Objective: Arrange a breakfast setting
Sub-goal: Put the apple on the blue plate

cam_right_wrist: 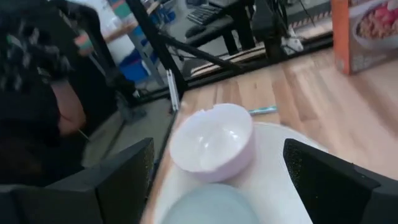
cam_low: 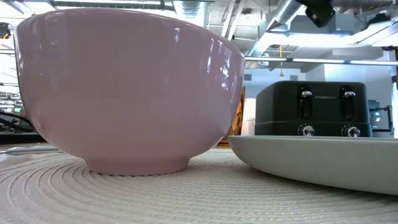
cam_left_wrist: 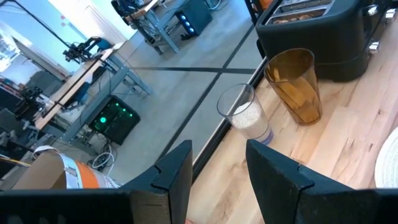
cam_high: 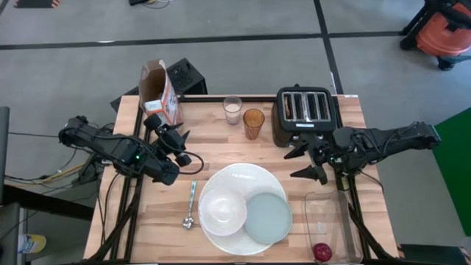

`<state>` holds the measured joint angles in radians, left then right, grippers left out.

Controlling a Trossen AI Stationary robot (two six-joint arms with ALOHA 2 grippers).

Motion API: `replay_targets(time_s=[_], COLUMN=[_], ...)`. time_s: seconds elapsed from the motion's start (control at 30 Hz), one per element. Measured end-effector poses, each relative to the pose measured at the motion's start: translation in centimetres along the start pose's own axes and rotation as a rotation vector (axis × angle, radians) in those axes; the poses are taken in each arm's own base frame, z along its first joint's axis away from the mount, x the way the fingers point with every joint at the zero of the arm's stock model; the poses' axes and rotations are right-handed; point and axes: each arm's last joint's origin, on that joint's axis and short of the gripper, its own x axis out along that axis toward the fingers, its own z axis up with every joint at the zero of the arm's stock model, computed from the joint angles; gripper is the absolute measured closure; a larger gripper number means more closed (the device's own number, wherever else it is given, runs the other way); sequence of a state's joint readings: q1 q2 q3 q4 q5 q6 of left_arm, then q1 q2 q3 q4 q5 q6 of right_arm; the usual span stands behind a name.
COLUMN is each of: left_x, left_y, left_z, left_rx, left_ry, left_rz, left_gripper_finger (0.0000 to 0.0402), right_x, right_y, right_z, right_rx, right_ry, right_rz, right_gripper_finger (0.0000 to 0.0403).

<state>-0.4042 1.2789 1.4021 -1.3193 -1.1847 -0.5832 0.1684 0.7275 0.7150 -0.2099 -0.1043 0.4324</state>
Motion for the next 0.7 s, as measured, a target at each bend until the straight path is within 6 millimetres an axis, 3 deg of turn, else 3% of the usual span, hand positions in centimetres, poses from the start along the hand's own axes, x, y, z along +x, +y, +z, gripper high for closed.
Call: replay_targets(time_s=[0.17,0.27,0.53,0.7], left_x=[0.0,0.0,0.0,0.0], left_y=[0.0,0.0,0.0,0.0], left_z=[0.0,0.0,0.0,0.0], left_rx=[-0.005,-0.005,-0.005,-0.007], left_ry=[0.000,0.000,0.000,0.000], left_rz=[0.000,0.000,0.000,0.000], left_gripper_finger=[0.0262,0.0262,0.0262,0.0262], right_x=[0.3,0.3,-1.5,-3.6], right_y=[-0.1,0.6,5.2,7.2], right_z=[-0.5,-1.0,1.1,2.5], right_rx=[0.166,0.194,0.193,0.104], right_ry=[0.050,0.119,0.124,0.172], right_rz=[-0.015,0.060,0.253,0.135], right_gripper_finger=[0.0025,0.0025,0.0025,0.0025])
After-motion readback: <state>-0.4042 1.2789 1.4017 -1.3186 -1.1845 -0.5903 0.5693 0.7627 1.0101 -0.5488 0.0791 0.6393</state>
